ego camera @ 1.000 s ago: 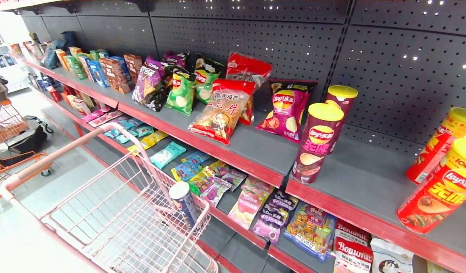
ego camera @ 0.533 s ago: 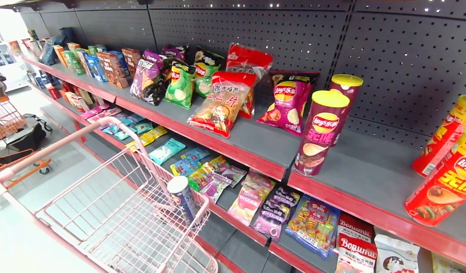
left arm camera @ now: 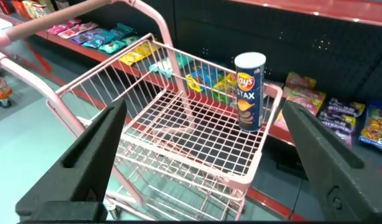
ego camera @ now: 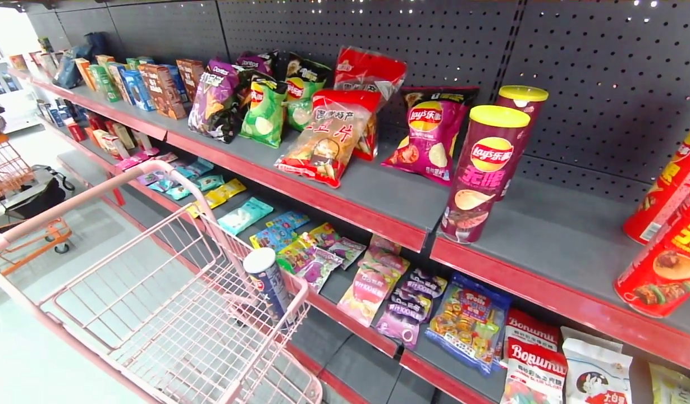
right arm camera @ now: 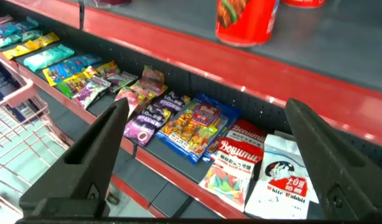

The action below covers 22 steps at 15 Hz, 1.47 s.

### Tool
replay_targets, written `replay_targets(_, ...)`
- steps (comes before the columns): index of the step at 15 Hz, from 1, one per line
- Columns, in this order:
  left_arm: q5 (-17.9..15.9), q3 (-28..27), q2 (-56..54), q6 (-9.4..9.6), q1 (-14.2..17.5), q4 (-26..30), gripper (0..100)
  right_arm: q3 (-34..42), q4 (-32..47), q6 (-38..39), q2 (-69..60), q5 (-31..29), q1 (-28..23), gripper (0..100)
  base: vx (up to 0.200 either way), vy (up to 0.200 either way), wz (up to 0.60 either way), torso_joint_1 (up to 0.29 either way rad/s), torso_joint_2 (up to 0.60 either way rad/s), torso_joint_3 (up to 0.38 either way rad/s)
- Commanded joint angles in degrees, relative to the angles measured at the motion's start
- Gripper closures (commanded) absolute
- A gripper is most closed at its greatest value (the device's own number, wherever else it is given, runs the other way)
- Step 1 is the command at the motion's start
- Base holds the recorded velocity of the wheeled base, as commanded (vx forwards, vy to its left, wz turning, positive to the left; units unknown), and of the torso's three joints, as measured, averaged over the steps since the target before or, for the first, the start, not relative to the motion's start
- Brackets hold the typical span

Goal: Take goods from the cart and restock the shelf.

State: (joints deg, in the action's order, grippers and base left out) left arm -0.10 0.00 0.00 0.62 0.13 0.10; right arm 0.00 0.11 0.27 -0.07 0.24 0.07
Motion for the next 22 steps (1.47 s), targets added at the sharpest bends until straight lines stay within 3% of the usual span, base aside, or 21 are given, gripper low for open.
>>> replay_targets(1,0.01,0.00,0.00,0.08,0.04,-0.01,0,0.00,-0.02,0.00,0.07,0.02,0.01,0,0.000,0.000,0.00,-0.139,0.39,0.232)
replay_targets(11,-0.43,-0.09,0.00,0.43,0.04,0.08,0,0.00,-0.02,0.00,0.07,0.02,0.01,0,0.000,0.000,0.00,-0.171,0.47,0.302)
replay_targets(13,-1.92,-0.18,0.00,-0.80,0.04,-0.01,0,0.00,-0.02,0.08,0.07,0.02,0.01,0,0.000,0.000,0.00,-0.034,0.12,0.085)
replay_targets(14,-3.07,-2.90,0.88,-2.03,-0.31,-0.01,0,0.00,-0.02,0.08,0.07,0.02,0.01,0,0.000,0.000,0.00,0.000,0.00,0.000)
replay_targets(15,-2.54,-13.01,11.69,-7.39,-1.63,0.08,0,0.00,-0.02,0.08,0.07,0.02,0.01,0,0.000,0.000,0.00,0.000,0.00,0.000)
replay_targets(16,-0.61,-24.96,24.70,-16.27,-1.63,-0.36,0,0.00,-0.02,0.08,0.07,-0.07,0.01,0,0.000,0.000,0.00,0.000,0.00,0.000)
replay_targets(17,0.98,-30.23,29.97,-19.17,-1.63,-0.36,0,0.00,-0.02,0.08,0.07,0.02,0.01,0,0.000,0.000,0.00,0.000,0.00,0.000)
replay_targets(18,2.47,-37.62,41.57,-18.64,-1.63,-0.62,0,0.00,-0.02,0.00,0.07,0.02,0.01,0,0.000,0.000,0.00,0.000,0.00,0.000)
replay_targets(20,1.59,-38.14,52.21,-13.98,-1.80,-2.73,0,0.00,-0.02,0.08,0.07,0.02,0.01,0,0.000,0.000,0.00,0.000,0.00,0.000)
replay_targets(22,-0.25,-38.23,59.15,-13.19,-1.80,-8.54,0,0.00,-0.02,0.08,0.07,-0.07,0.01,0,0.000,0.000,0.00,0.000,0.00,0.000)
